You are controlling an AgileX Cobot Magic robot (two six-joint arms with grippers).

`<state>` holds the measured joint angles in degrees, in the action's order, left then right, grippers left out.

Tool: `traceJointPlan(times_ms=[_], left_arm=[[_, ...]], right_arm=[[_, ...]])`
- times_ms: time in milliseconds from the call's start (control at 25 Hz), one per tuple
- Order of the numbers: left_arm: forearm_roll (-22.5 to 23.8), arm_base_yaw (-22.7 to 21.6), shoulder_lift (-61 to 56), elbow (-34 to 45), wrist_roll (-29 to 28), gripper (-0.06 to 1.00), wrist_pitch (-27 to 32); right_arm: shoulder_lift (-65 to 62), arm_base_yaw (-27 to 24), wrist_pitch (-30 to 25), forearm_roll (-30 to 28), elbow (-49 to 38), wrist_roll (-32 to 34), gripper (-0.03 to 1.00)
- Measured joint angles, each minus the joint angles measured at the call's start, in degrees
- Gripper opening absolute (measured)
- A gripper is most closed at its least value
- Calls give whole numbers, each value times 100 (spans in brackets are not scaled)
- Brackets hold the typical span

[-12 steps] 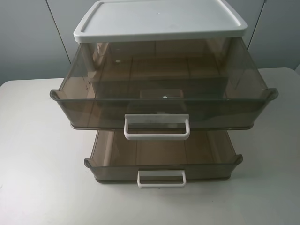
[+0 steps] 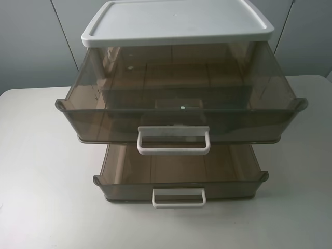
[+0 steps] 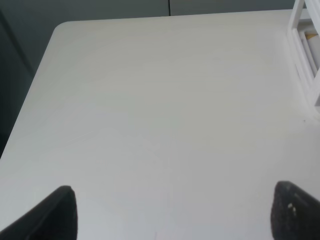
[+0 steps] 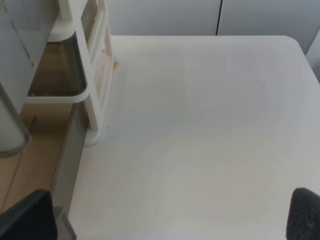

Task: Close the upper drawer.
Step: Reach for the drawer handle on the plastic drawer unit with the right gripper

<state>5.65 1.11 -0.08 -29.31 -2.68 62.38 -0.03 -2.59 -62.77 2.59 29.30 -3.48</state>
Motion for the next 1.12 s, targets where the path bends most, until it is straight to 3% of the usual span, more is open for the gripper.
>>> traceJointPlan(times_ms=[840,1000,1120], left_arm=[[0,0,0,0,0,74,0],[0,0,0,0,0,74,0],[0,0,0,0,0,74,0]], right_arm=[[36,0,-11,170,0,0,70],[773,0,-44,514,223,0,70],[1678,0,153,597,882,0,70]])
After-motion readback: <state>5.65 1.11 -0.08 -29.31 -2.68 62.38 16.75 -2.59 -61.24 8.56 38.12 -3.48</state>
